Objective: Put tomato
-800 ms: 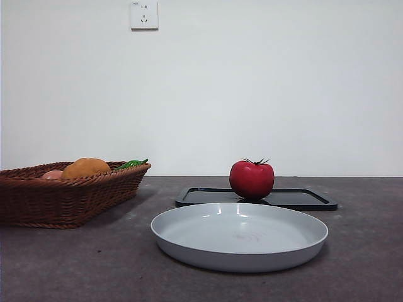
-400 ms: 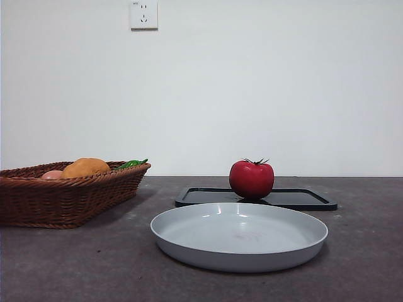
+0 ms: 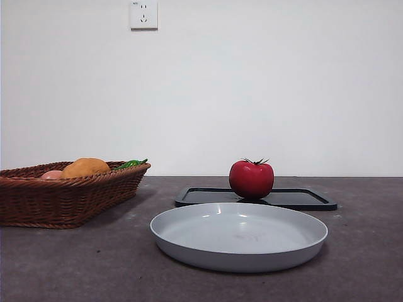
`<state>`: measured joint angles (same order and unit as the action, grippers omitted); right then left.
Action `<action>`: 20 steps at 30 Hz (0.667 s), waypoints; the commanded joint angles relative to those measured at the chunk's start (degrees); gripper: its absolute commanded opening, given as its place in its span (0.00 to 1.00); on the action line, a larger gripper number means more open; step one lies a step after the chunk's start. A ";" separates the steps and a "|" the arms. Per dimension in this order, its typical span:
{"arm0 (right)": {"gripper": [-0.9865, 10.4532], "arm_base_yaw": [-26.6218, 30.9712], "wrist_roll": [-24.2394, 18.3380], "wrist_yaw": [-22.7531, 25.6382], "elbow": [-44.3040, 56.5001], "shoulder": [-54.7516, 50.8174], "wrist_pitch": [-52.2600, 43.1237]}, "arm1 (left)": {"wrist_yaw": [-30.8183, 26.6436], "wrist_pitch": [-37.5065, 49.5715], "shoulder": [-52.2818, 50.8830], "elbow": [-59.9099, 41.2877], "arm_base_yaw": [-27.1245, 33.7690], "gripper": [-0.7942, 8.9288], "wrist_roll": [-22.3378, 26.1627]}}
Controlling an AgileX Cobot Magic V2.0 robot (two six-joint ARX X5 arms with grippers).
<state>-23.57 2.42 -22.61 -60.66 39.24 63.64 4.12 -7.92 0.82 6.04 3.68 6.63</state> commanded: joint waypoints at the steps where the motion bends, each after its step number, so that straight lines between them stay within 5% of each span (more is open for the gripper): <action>1: 0.09 -0.31 0.31 -0.31 -0.48 0.28 -0.61 | -0.31 0.66 -0.66 -2.03 0.17 0.09 -0.98; 20: 0.09 -0.31 0.31 -0.31 -0.50 0.28 -0.59 | -0.35 -2.73 -0.66 -5.38 0.15 0.09 -1.79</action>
<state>-23.57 2.42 -22.61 -60.66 39.24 63.64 3.92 -10.20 0.25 1.85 3.68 5.17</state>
